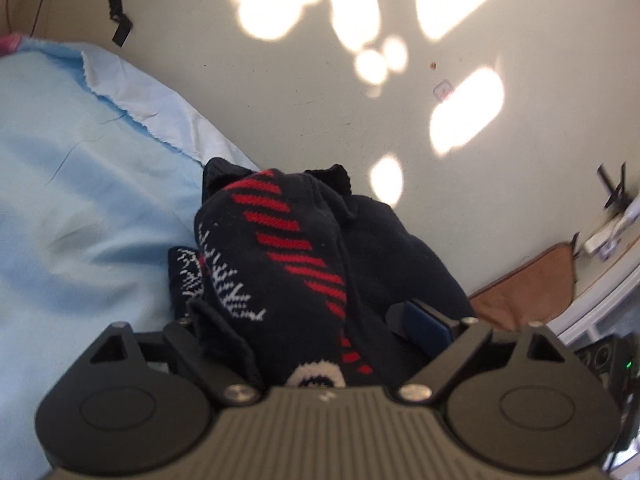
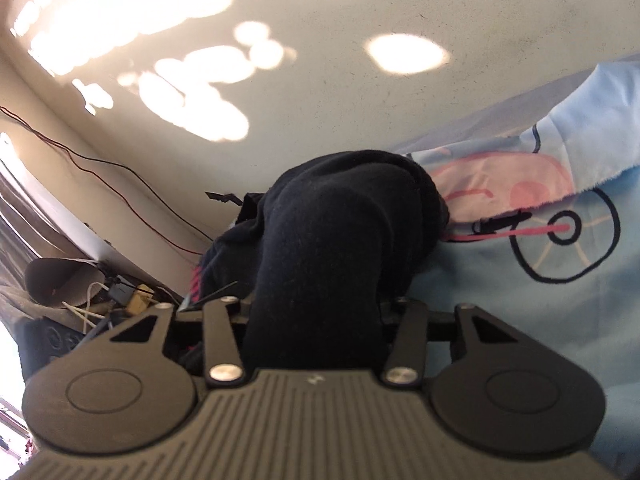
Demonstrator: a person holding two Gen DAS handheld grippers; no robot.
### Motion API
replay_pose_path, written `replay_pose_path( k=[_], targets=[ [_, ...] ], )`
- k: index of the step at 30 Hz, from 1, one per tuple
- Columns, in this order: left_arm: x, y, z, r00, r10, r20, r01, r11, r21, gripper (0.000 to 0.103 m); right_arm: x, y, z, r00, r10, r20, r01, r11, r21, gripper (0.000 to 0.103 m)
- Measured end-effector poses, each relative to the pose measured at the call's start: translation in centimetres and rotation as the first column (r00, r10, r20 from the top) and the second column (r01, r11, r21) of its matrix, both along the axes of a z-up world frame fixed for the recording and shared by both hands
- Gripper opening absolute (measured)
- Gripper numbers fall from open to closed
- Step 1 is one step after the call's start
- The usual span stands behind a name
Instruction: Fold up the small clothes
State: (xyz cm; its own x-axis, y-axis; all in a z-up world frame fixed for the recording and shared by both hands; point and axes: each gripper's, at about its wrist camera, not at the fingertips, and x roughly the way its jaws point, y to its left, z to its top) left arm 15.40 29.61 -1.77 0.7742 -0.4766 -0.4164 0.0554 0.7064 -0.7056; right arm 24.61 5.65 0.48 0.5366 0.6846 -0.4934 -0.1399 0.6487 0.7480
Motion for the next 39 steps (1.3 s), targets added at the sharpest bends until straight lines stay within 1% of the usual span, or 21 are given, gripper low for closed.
replay_pose_path(
  k=[1,2,3,5,7,9,12,15,16,17,18,19,20,21,22,26,28,30,33,35,39],
  targets=[
    [-0.3,0.9,0.5,1.000,0.003,0.005,-0.003,0.997,-0.081,0.087,-0.4,0.1,0.8,1.000,0.006,0.029,-0.007,0.999,0.031,0.049],
    [-0.6,1.6,1.3,1.000,0.006,0.030,-0.002,0.991,-0.137,0.087,-0.7,0.2,1.7,0.998,0.007,0.066,-0.011,0.998,0.060,0.049],
    [-0.8,2.1,2.3,0.998,0.010,0.066,0.000,0.988,-0.156,0.086,-1.0,0.5,2.8,0.993,0.006,0.117,-0.016,0.997,0.082,0.049],
    [-1.0,2.6,5.4,0.987,0.023,0.157,-0.002,0.991,-0.135,0.086,-1.4,1.4,5.4,0.971,0.000,0.240,-0.023,0.995,0.096,0.049],
    [-0.7,2.8,8.3,0.973,0.024,0.231,-0.005,0.997,-0.083,0.086,-1.5,2.3,7.5,0.935,-0.013,0.355,-0.017,0.996,0.082,0.049],
    [0.2,2.8,10.2,0.963,0.025,0.269,-0.018,0.999,-0.029,0.086,-0.7,2.8,8.4,0.917,-0.044,0.396,-0.001,0.994,0.114,0.049],
    [2.3,2.7,10.5,0.967,0.040,0.251,-0.048,0.998,0.027,0.086,1.8,3.7,7.7,0.923,-0.074,0.377,0.021,0.990,0.141,0.049],
    [4.6,2.5,7.7,0.984,0.061,0.169,-0.078,0.992,0.095,0.086,3.6,4.9,4.8,0.945,-0.067,0.319,0.042,0.995,0.086,0.049],
    [5.5,2.4,6.1,0.990,0.068,0.126,-0.084,0.988,0.127,0.086,4.2,5.3,3.3,0.957,-0.058,0.285,0.045,0.998,0.052,0.049],
    [6.6,2.4,4.1,0.995,0.082,0.062,-0.092,0.982,0.164,0.086,4.9,5.8,1.5,0.972,-0.051,0.228,0.050,0.999,0.014,0.050],
    [7.7,2.2,1.8,0.995,0.101,-0.019,-0.095,0.974,0.205,0.085,5.4,6.2,-0.7,0.988,-0.049,0.145,0.054,0.998,-0.032,0.050],
    [8.2,2.0,-0.1,0.993,0.107,-0.039,-0.095,0.967,0.238,0.081,5.8,6.5,-3.3,0.997,-0.055,0.059,0.060,0.994,-0.086,0.056],
    [7.2,1.4,-0.5,0.992,0.102,0.077,-0.119,0.955,0.270,0.088,5.5,5.7,-4.3,0.994,-0.097,0.050,0.098,0.995,-0.016,0.057],
    [7.0,1.5,-0.8,0.992,0.091,0.082,-0.109,0.962,0.249,0.091,5.9,5.4,-4.3,0.997,-0.076,0.031,0.076,0.997,0.006,0.057],
    [7.1,1.5,-0.7,0.992,0.095,0.080,-0.112,0.962,0.247,0.091,6.0,5.2,-4.5,0.997,-0.062,0.036,0.061,0.998,0.008,0.058],
    [6.8,1.1,-0.6,0.992,0.095,0.088,-0.116,0.954,0.275,0.091,5.6,4.3,-4.8,0.997,-0.075,0.012,0.074,0.995,0.060,0.063],
    [6.0,1.0,-0.4,0.990,0.107,0.092,-0.130,0.948,0.289,0.091,4.9,3.8,-4.6,0.995,-0.096,0.014,0.095,0.994,0.053,0.067],
    [4.8,0.7,-0.2,0.988,0.122,0.094,-0.145,0.940,0.309,0.092,4.0,3.2,-4.0,0.992,-0.120,0.038,0.119,0.993,0.027,0.068],
    [2.6,-0.5,0.3,0.983,0.136,0.121,-0.172,0.911,0.375,0.097,2.2,2.4,-2.5,0.988,-0.122,0.096,0.126,0.991,-0.036,0.068],
    [1.1,-1.2,0.6,0.982,0.145,0.117,-0.181,0.894,0.411,0.099,1.0,1.7,-1.5,0.985,-0.121,0.124,0.130,0.989,-0.066,0.068],
    [-2.7,-2.2,1.1,0.977,0.182,0.110,-0.213,0.865,0.454,0.103,-1.7,0.2,0.0,0.985,-0.112,0.131,0.126,0.986,-0.110,0.068]
  ],
)
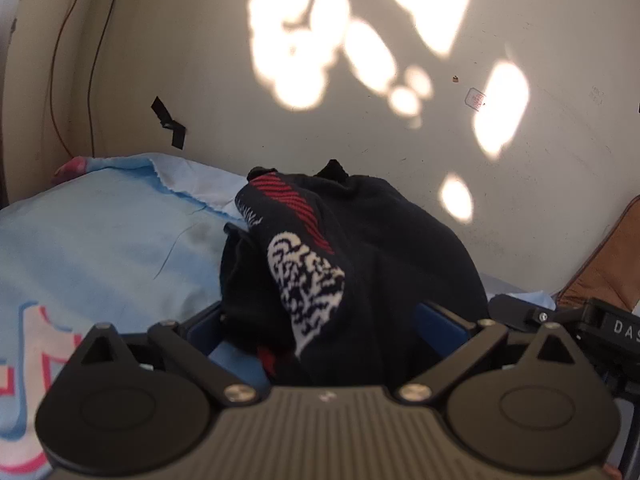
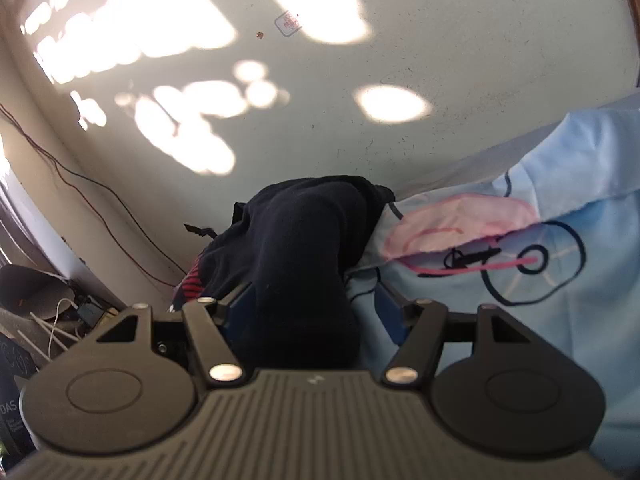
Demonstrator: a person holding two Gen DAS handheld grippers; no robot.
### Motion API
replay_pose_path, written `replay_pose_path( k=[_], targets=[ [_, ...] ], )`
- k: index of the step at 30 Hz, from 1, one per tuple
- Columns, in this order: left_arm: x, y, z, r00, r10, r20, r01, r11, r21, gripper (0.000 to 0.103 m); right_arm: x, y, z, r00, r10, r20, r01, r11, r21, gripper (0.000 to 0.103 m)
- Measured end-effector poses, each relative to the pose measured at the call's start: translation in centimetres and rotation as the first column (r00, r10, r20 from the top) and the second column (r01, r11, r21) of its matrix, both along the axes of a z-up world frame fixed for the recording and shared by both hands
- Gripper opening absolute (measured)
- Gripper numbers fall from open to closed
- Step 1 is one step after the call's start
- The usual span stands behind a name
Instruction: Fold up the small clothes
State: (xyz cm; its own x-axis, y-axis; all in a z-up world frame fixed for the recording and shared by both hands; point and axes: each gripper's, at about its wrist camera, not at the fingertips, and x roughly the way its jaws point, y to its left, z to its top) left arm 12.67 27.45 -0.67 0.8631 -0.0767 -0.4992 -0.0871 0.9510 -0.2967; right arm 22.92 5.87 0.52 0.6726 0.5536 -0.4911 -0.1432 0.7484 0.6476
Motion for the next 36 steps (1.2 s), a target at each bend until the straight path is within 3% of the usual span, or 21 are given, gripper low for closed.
replay_pose_path(
  k=[4,10,17,20,22,27,30,36],
  targets=[
    [-3.8,-1.6,-0.5,0.998,0.057,-0.031,-0.056,0.997,0.044,0.103,-3.7,-0.8,0.9,0.999,0.032,0.018,-0.029,0.994,-0.109,0.073],
    [-8.2,-4.8,-0.8,0.989,0.106,-0.103,-0.094,0.989,0.118,0.103,-9.9,-2.0,1.5,0.995,0.095,0.036,-0.087,0.981,-0.174,0.082],
    [-12.9,-8.1,0.6,0.981,0.190,-0.030,-0.178,0.956,0.234,0.103,-16.1,-3.0,2.4,0.985,0.120,0.121,-0.088,0.966,-0.243,0.091],
    [-14.3,-8.9,1.4,0.972,0.237,0.009,-0.231,0.937,0.261,0.103,-17.5,-3.4,2.3,0.987,0.090,0.133,-0.054,0.966,-0.254,0.093],
    [-15.0,-9.1,1.8,0.966,0.257,0.017,-0.253,0.930,0.265,0.103,-18.0,-3.3,2.4,0.985,0.085,0.149,-0.042,0.961,-0.275,0.100],
    [-14.7,-9.8,2.0,0.957,0.283,-0.062,-0.249,0.912,0.327,0.103,-19.0,-3.4,2.7,0.973,0.093,0.213,-0.032,0.960,-0.277,0.103],
    [-14.9,-10.5,1.8,0.952,0.300,-0.059,-0.257,0.890,0.376,0.103,-19.1,-3.6,2.7,0.971,0.108,0.213,-0.049,0.963,-0.265,0.103],
    [-15.1,-11.1,1.5,0.947,0.315,-0.065,-0.269,0.885,0.380,0.103,-19.5,-4.0,2.4,0.976,0.093,0.195,-0.043,0.968,-0.246,0.103]
  ],
)
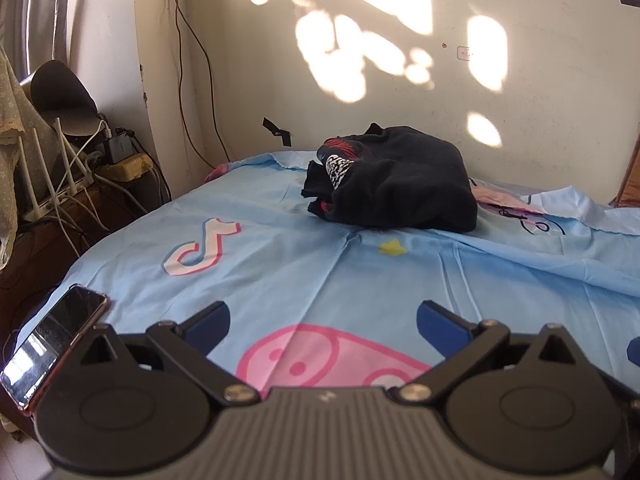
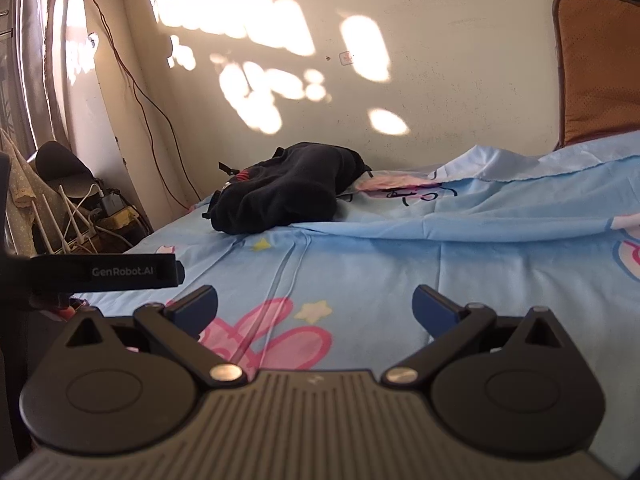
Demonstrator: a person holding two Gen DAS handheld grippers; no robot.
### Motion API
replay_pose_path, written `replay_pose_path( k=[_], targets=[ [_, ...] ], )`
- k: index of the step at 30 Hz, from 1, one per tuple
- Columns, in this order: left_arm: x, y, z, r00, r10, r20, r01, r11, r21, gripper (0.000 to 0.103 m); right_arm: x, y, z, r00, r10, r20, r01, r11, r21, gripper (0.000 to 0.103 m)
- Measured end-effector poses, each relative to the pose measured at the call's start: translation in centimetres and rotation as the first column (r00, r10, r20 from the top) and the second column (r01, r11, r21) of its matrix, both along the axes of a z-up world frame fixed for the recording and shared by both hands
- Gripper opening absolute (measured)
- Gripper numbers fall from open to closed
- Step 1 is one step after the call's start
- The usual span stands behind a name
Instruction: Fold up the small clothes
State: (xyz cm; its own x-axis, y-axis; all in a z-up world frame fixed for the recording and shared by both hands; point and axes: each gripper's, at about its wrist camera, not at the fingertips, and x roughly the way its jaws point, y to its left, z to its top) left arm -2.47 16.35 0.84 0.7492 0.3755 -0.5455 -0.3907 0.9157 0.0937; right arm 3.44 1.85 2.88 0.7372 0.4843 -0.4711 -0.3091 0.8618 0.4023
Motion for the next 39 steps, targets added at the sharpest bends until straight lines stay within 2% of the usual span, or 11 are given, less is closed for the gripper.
replay_pose_path(
  k=[5,39],
  targets=[
    [-0.2,-0.6,-0.2,1.000,0.008,-0.009,-0.008,1.000,0.030,0.103,0.0,-0.2,-0.4,1.000,0.002,-0.028,-0.002,1.000,0.017,0.103],
    [-0.2,-1.1,-1.2,0.997,-0.041,-0.065,0.043,0.999,0.018,0.103,0.0,-0.8,-0.7,0.997,0.004,-0.078,0.001,0.998,0.057,0.103]
  ],
)
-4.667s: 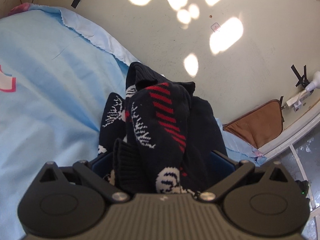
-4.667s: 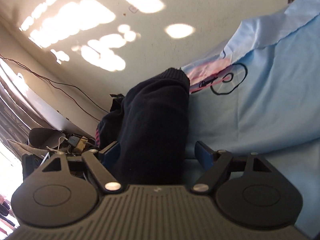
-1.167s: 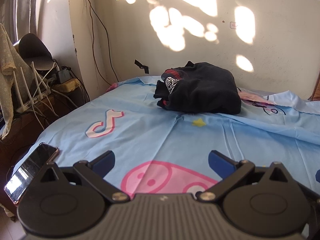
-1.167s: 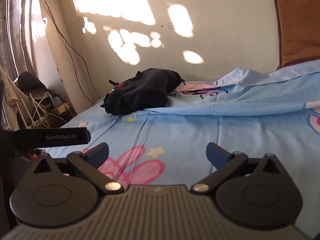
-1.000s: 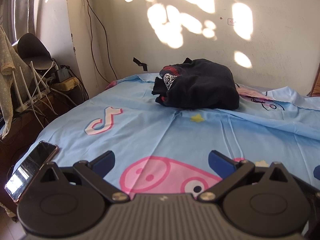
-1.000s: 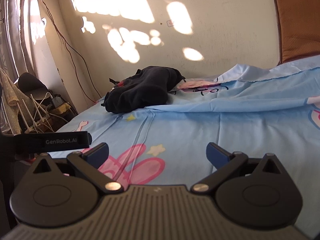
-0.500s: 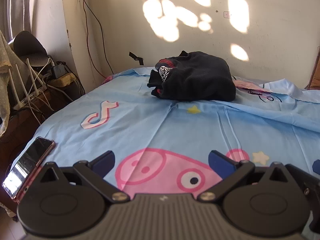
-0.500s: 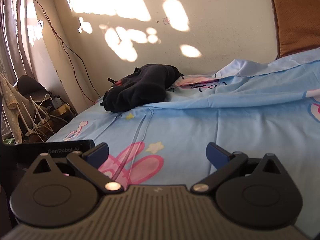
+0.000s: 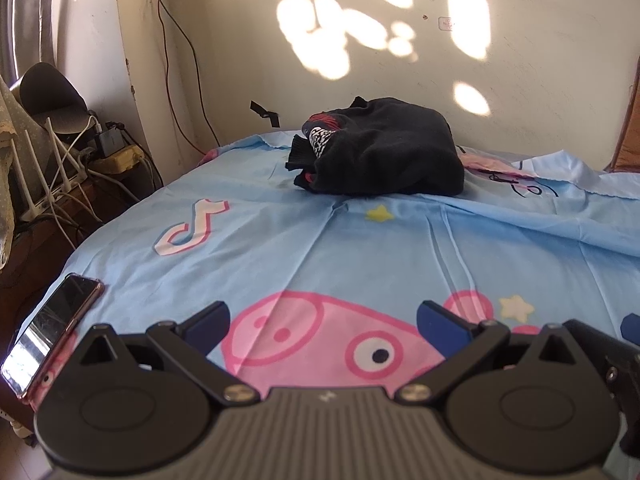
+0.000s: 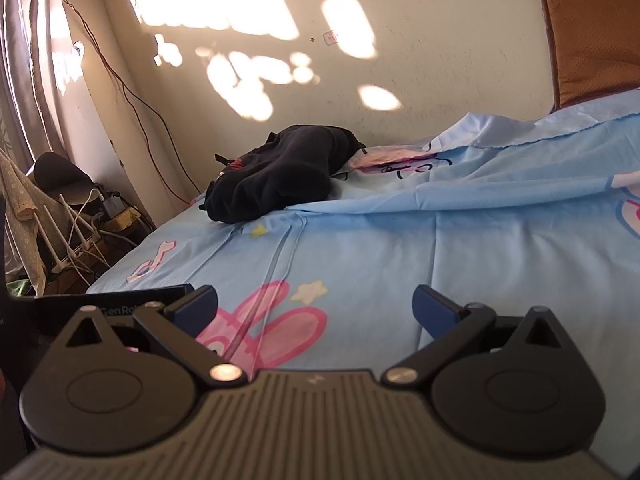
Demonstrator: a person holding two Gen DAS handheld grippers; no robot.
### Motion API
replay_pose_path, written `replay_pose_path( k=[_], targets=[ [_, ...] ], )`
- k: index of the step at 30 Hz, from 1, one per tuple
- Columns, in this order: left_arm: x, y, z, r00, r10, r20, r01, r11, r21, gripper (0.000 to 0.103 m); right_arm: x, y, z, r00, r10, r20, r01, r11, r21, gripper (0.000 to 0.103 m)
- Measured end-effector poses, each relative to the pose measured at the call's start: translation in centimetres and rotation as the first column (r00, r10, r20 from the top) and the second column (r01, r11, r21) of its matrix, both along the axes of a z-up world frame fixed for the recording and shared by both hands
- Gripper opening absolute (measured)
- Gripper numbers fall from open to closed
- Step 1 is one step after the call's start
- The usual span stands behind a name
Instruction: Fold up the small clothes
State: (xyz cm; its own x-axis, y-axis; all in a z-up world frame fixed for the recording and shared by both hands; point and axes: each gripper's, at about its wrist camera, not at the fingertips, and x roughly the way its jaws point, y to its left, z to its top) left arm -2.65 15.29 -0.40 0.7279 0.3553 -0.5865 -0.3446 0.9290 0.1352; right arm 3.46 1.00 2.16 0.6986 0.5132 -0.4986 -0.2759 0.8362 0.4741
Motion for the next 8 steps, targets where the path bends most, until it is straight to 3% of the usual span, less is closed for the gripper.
replay_pose_path(
  k=[8],
  targets=[
    [0.18,-0.01,-0.05,1.000,0.003,-0.012,-0.003,1.000,-0.005,0.103,0.16,-0.20,-0.06,1.000,0.001,-0.009,-0.001,1.000,0.006,0.103]
  ],
)
